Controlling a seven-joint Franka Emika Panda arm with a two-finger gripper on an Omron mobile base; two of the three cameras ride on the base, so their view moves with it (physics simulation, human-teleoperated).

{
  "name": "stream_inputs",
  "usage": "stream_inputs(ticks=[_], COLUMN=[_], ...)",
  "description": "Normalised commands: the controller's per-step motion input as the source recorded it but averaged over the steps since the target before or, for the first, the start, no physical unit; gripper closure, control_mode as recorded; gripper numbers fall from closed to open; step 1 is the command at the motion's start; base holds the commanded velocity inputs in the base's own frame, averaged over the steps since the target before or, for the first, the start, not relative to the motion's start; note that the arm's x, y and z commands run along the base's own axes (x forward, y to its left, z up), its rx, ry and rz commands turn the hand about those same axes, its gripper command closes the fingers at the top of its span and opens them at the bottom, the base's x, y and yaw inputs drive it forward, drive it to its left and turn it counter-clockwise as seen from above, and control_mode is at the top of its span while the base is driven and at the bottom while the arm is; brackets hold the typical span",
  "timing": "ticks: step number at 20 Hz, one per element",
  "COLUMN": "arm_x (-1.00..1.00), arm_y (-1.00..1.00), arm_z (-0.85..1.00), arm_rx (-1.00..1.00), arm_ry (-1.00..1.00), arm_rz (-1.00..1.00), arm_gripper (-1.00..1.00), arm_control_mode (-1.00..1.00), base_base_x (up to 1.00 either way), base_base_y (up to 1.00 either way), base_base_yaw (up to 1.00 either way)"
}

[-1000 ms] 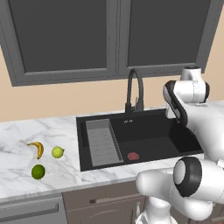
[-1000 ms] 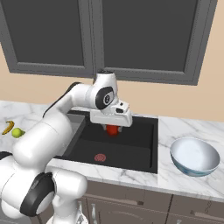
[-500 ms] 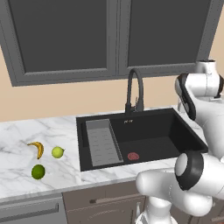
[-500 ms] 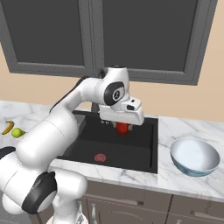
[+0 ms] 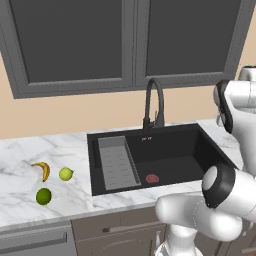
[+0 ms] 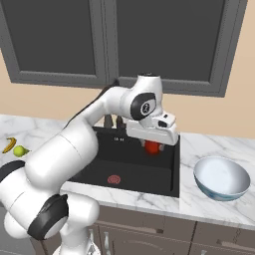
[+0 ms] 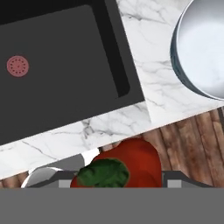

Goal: There is a mixed pile of frozen fruits and vegetables on the counter. Locate all the frozen vegetables and place the items in a bowl on the counter. Take all the frozen fruits and defrost them in a running sink.

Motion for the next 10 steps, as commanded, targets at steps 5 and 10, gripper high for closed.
stream_inputs(ticks=[5, 10], arm_x=[0.05, 0.22], arm_y=[-0.48, -0.50], arm_z=[-0.08, -0.16], arm_rx=[0.01, 0.03], arm_ry=[0.00, 0.00], arm_rz=[-0.06, -0.01], arm_gripper=[1.00, 1.00], arm_control_mode=[-1.00, -1.00], base_base_x=[0.00, 0.00], base_base_y=[0.00, 0.00], base_base_yaw=[0.00, 0.00])
